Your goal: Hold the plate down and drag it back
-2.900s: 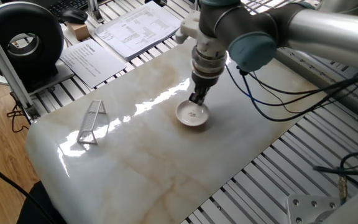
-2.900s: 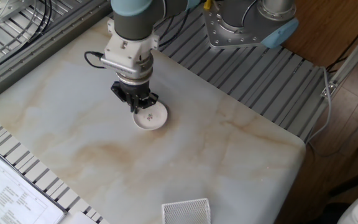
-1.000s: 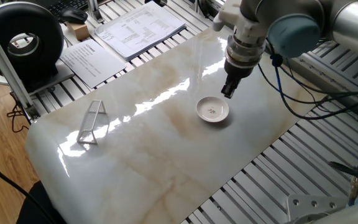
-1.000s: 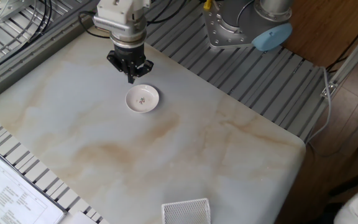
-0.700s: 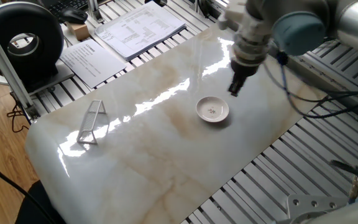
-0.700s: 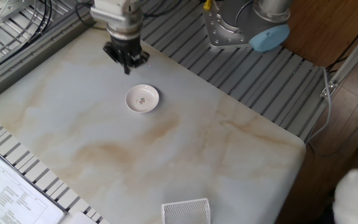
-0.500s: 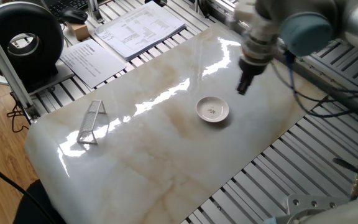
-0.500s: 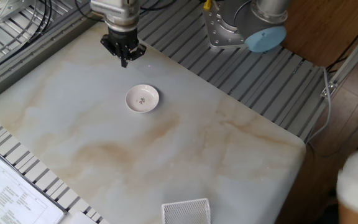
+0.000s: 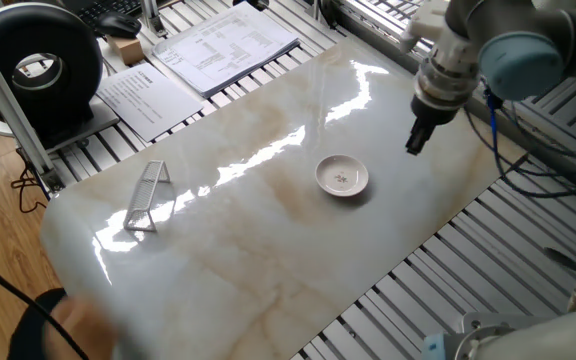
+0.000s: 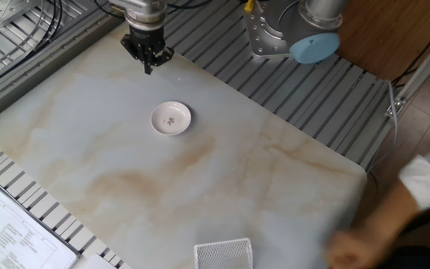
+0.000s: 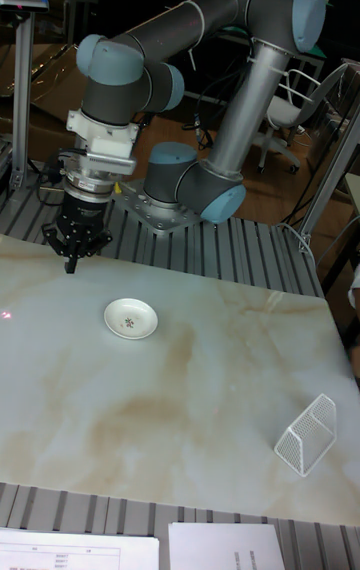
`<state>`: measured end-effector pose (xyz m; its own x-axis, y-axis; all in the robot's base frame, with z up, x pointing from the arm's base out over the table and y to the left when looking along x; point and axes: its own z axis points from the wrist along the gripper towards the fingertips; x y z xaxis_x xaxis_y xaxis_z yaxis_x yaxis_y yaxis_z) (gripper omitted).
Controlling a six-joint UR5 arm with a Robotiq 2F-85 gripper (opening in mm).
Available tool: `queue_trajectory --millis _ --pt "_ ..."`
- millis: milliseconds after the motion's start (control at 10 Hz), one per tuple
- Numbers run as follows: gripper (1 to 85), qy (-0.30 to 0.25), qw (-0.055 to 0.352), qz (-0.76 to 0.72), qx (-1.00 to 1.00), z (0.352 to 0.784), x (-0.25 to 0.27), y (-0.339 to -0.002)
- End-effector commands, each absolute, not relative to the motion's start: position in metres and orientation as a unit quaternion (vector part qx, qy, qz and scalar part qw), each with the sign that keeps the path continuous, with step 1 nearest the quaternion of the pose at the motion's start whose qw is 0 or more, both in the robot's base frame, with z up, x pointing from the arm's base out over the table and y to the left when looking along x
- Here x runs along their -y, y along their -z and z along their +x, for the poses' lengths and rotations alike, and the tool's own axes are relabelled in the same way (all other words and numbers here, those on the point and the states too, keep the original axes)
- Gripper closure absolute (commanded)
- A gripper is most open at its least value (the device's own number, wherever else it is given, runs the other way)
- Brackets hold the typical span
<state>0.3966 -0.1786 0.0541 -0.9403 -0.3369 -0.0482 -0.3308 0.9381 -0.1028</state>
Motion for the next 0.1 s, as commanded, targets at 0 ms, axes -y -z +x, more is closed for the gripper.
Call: queue_trajectory --millis 0 --pt "84.7 0.049 0.027 -0.169 -0.984 0.3833 0.1937 -0.0674"
